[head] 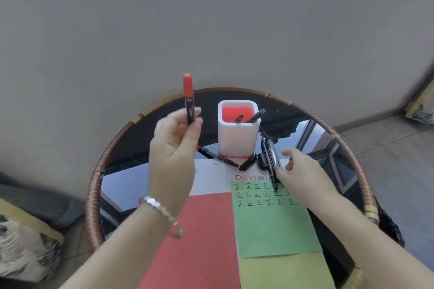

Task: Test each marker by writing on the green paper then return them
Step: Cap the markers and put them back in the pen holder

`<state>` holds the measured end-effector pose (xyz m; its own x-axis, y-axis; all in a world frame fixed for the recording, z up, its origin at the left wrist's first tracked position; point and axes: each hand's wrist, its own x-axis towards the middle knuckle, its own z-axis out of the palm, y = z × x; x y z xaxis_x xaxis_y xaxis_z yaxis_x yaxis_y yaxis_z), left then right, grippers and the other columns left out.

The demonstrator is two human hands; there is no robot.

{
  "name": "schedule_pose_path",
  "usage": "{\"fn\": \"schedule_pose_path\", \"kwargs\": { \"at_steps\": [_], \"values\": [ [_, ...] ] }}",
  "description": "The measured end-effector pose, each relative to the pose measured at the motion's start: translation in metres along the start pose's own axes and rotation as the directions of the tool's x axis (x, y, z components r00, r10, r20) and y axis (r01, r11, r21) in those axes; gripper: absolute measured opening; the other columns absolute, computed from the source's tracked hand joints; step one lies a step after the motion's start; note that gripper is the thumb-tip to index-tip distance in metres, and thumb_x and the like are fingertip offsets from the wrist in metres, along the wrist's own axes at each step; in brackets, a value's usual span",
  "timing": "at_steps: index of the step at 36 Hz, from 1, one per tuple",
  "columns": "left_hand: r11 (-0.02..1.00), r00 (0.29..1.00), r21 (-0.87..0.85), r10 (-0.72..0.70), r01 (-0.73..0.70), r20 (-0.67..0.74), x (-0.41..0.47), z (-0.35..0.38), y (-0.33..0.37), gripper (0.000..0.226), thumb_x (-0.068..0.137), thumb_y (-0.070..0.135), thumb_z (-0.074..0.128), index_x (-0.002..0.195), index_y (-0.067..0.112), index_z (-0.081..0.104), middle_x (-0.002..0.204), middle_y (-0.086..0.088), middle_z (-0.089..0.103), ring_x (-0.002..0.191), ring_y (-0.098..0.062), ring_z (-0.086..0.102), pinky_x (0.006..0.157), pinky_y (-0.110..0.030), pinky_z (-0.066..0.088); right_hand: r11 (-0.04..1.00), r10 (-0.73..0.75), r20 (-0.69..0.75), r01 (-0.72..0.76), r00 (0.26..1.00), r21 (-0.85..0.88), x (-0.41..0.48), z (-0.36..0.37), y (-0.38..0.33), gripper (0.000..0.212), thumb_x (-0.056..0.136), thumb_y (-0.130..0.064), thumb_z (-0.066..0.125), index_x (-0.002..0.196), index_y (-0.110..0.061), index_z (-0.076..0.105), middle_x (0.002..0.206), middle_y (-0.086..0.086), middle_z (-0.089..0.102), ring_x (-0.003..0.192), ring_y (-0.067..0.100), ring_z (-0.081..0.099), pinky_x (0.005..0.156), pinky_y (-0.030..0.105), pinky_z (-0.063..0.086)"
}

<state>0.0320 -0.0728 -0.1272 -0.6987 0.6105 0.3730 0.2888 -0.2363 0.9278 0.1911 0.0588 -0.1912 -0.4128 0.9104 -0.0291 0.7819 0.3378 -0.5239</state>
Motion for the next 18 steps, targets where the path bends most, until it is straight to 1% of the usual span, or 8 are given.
{"fn": "schedule_pose_path", "kwargs": {
  "at_steps": [3,5,7,11,13,15,16,18],
  "values": [
    [0.994,0.996,-0.075,0.082,-0.084,-0.025,0.027,0.017,0.013,0.018,0.09,0.005,0.054,0.093,0.022,0.059,0.086,0.001,0.063,0.072,0.002,0.06,0.069,-0.009,0.047,0.998,0.024,0.041,-0.022,0.999,-0.057,0.004,0.002,-0.003,0.044,0.089,-0.029,0.051,0.129,-0.016,0.041,0.095,0.0,0.056,0.084,0.02,0.058,0.068,0.033,0.049],
    [0.992,0.993,-0.032,0.121,-0.122,-0.009,0.042,0.03,0.012,0.019,0.089,0.002,0.054,0.092,0.021,0.057,0.091,-0.002,0.063,0.078,0.001,0.062,0.07,-0.009,0.047,0.997,0.045,0.053,-0.042,0.998,-0.061,0.005,0.002,-0.004,0.046,0.087,-0.026,0.052,0.13,-0.016,0.04,0.09,-0.001,0.053,0.08,0.02,0.057,0.064,0.031,0.046],
    [0.983,0.988,0.103,0.147,-0.151,0.042,0.054,0.042,0.002,0.016,0.088,0.004,0.056,0.094,0.019,0.057,0.099,-0.009,0.063,0.087,-0.008,0.063,0.074,-0.014,0.051,0.997,0.064,0.058,-0.062,0.996,-0.047,0.004,0.001,-0.003,0.049,0.086,-0.024,0.054,0.131,-0.014,0.04,0.087,-0.001,0.054,0.08,0.02,0.058,0.064,0.03,0.045],
    [0.906,0.977,0.392,0.087,-0.159,0.197,0.066,0.056,-0.024,0.01,0.085,0.009,0.06,0.094,0.012,0.062,0.096,-0.007,0.065,0.09,-0.018,0.061,0.084,-0.032,0.05,0.986,0.122,0.063,-0.128,0.991,0.105,-0.002,-0.004,-0.001,0.046,0.086,-0.023,0.052,0.13,-0.012,0.042,0.077,-0.003,0.054,0.066,0.015,0.054,0.063,0.032,0.047],
    [0.838,0.971,0.523,0.033,-0.157,0.238,0.069,0.059,-0.035,0.01,0.086,0.013,0.059,0.094,0.01,0.062,0.097,-0.006,0.066,0.093,-0.021,0.06,0.085,-0.036,0.049,0.973,0.137,0.06,-0.145,0.989,0.177,-0.006,-0.009,0.004,0.042,0.086,-0.021,0.05,0.127,-0.013,0.046,0.081,0.002,0.06,0.069,0.019,0.058,0.069,0.035,0.05],
    [0.761,0.966,0.63,-0.015,-0.156,0.257,0.07,0.058,-0.041,0.015,0.086,0.018,0.058,0.096,0.008,0.064,0.096,-0.007,0.066,0.094,-0.026,0.058,0.085,-0.041,0.049,0.952,0.152,0.066,-0.164,0.986,0.259,-0.01,-0.014,0.01,0.036,0.086,-0.018,0.048,0.122,-0.015,0.049,0.086,0.006,0.064,0.079,0.028,0.063,0.074,0.039,0.052],
    [0.741,0.965,0.653,-0.028,-0.156,0.263,0.07,0.058,-0.043,0.017,0.087,0.019,0.057,0.097,0.007,0.064,0.094,-0.007,0.064,0.095,-0.028,0.057,0.084,-0.043,0.049,0.942,0.15,0.072,-0.164,0.986,0.294,-0.012,-0.017,0.013,0.033,0.086,-0.016,0.047,0.12,-0.016,0.05,0.085,0.006,0.064,0.078,0.029,0.062,0.07,0.038,0.051],
    [0.709,0.958,0.68,-0.027,-0.184,0.286,0.068,0.057,-0.043,0.02,0.088,0.02,0.055,0.1,0.006,0.063,0.096,-0.008,0.059,0.104,-0.03,0.051,0.09,-0.04,0.045,0.935,0.129,0.077,-0.147,0.989,0.322,-0.016,-0.02,0.02,0.03,0.088,-0.015,0.045,0.118,-0.017,0.049,0.078,0.001,0.059,0.068,0.021,0.054,0.059,0.03,0.043]
  ]
}}
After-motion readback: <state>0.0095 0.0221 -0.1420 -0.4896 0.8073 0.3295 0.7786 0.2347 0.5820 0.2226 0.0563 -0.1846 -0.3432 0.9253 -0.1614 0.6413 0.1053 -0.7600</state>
